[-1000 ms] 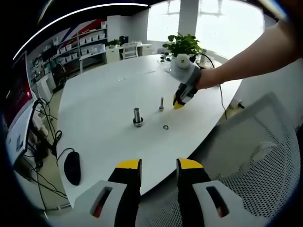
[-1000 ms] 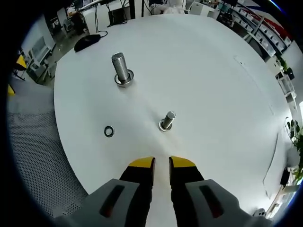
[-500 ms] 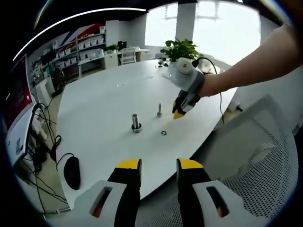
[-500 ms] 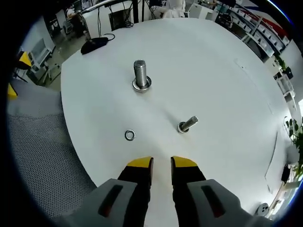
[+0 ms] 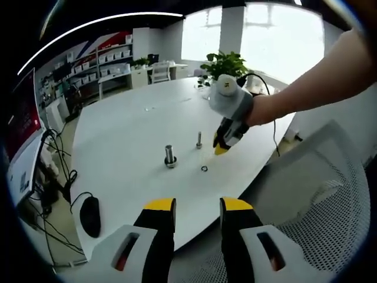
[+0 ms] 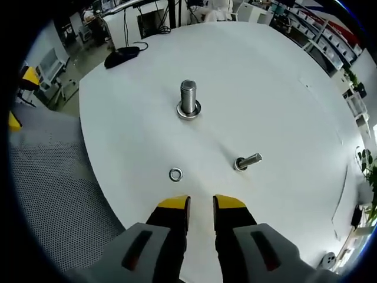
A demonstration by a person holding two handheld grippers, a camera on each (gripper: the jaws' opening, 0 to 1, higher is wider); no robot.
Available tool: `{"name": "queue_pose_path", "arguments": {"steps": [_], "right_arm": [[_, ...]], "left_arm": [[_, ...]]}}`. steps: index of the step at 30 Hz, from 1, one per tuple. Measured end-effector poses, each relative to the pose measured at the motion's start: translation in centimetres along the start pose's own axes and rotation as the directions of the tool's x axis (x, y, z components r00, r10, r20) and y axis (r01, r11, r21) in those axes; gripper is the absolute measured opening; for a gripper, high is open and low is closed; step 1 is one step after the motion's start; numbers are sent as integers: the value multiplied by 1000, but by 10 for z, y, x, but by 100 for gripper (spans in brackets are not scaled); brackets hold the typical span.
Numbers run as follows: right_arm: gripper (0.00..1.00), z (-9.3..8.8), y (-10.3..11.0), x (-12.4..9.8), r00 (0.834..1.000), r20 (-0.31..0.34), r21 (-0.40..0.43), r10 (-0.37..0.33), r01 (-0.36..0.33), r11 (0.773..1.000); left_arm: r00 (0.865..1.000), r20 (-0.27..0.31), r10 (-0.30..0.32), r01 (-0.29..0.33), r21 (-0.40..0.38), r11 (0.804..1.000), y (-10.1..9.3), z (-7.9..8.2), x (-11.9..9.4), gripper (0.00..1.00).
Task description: Place the washer onto the threaded stud by aligning its center hole with the stud, sliding it down to the base, and recovering from edge contact or off-axis alignment until the washer reaches the visible bottom stop.
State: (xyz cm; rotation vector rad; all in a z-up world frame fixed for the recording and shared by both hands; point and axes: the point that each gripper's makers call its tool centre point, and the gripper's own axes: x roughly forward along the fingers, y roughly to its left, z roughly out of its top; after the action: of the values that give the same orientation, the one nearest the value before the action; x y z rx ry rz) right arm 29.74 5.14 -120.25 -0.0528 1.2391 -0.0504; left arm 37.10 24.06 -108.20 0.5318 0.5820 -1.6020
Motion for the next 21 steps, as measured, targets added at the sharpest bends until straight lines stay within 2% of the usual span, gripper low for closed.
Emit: {"name": "queue_pose_path", "arguments": {"steps": [5,11,21], "right_arm": [[20,4,9,2,1000,5,9,15,-15,1000],[23,1,9,17,1000,-4,10,23,-23,1000],[27,-2,27,19,999,-7,49,35,-35,998]], "left_arm": [[1000,-11,-4,4,1,1000,-1,-2,0,28],[1000,-7,1,-1,-1,1000,0,-1,-1,28],[1000,-18,-9,10,7,1000,-2,-2,0,27]]}}
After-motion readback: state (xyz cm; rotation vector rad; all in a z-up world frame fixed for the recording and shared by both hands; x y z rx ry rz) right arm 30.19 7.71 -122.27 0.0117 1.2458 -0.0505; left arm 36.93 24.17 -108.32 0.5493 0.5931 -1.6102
